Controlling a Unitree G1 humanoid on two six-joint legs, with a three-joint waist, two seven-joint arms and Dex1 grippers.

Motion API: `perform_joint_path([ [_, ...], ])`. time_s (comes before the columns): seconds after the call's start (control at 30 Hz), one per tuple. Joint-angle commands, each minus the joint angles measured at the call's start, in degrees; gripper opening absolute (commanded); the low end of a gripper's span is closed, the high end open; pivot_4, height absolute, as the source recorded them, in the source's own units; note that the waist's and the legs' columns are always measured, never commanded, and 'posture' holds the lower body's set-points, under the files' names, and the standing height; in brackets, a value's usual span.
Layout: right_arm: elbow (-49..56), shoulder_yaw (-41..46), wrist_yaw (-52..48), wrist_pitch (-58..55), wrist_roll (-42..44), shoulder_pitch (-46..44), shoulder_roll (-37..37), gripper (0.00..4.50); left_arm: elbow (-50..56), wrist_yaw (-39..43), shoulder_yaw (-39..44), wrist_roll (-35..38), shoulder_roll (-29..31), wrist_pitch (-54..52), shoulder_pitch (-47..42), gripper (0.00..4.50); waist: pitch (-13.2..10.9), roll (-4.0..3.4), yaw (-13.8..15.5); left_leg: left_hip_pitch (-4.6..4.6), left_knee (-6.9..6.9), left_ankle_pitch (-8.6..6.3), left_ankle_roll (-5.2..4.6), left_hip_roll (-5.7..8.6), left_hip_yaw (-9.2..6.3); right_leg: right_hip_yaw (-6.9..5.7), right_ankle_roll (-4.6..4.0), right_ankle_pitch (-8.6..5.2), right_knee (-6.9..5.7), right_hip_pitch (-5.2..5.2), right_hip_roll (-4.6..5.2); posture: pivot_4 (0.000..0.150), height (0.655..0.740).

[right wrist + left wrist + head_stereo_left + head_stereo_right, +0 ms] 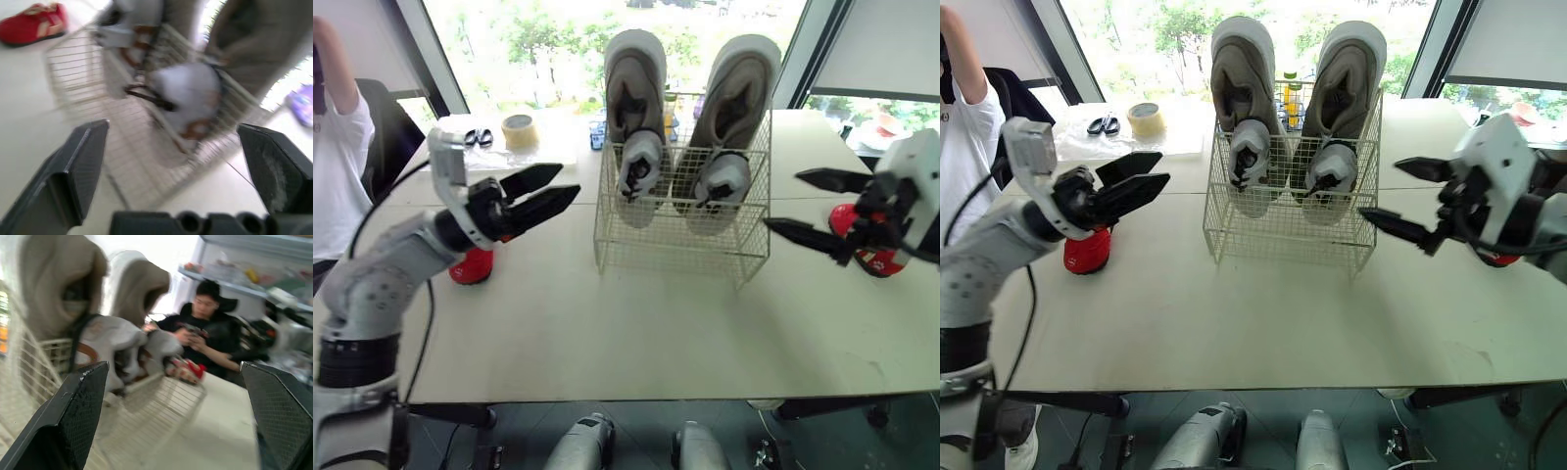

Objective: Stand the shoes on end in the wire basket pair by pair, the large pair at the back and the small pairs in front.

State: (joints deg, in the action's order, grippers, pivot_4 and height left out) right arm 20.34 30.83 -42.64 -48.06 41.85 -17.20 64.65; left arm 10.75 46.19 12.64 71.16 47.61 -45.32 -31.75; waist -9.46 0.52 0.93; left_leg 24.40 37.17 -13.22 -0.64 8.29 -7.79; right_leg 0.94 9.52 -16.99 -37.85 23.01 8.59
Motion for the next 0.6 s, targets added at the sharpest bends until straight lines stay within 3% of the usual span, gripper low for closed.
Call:
perform_joint_path([
  [0.03, -12.21, 5.31, 2.61, 3.67, -8.03, 1.49, 1.87, 4.50, 0.41, 5.95, -0.37, 1.12, 2.18, -4.45, -2.81, 4.44, 0.01, -0.02, -0.11, -0.01, -0.01, 0.00, 0.00, 0.00, 0.01, 0.00, 0.00, 0.00, 0.01, -0.01, 0.00, 0.150, 0.7400],
  [0.13, -21.78, 4.24, 3.62, 7.35, -14.24, 3.98, 2.70, 4.50, 1.02, 9.39, -1.90, -1.03, 2.11, -5.24, -3.77, 4.44, 0.02, -0.03, -0.34, -0.02, -0.11, 0.01, 0.03, -0.03, 0.02, 0.04, -0.02, 0.00, 0.00, -0.03, -0.01, 0.150, 0.7400],
  [0.33, -34.21, -1.48, -0.83, 14.05, -18.68, 6.08, 0.22, 4.50, 3.02, 16.94, -6.81, -7.31, 1.87, -4.35, -2.48, 4.44, -0.02, -0.26, -1.71, -0.02, -0.21, 0.03, 0.06, -0.09, 0.12, 0.12, -0.09, -0.04, -0.02, -0.13, -0.01, 0.150, 0.7400],
  [0.6, -53.39, -9.11, -3.75, 24.69, -23.98, -3.24, -2.44, 4.50, 5.07, 19.01, -10.51, -14.23, -1.14, -1.72, -1.22, 4.44, -0.12, -0.45, -1.91, -0.02, -0.20, 0.03, 0.06, -0.09, 0.17, 0.15, -0.08, -0.04, 0.01, -0.14, -0.01, 0.150, 0.7400],
])
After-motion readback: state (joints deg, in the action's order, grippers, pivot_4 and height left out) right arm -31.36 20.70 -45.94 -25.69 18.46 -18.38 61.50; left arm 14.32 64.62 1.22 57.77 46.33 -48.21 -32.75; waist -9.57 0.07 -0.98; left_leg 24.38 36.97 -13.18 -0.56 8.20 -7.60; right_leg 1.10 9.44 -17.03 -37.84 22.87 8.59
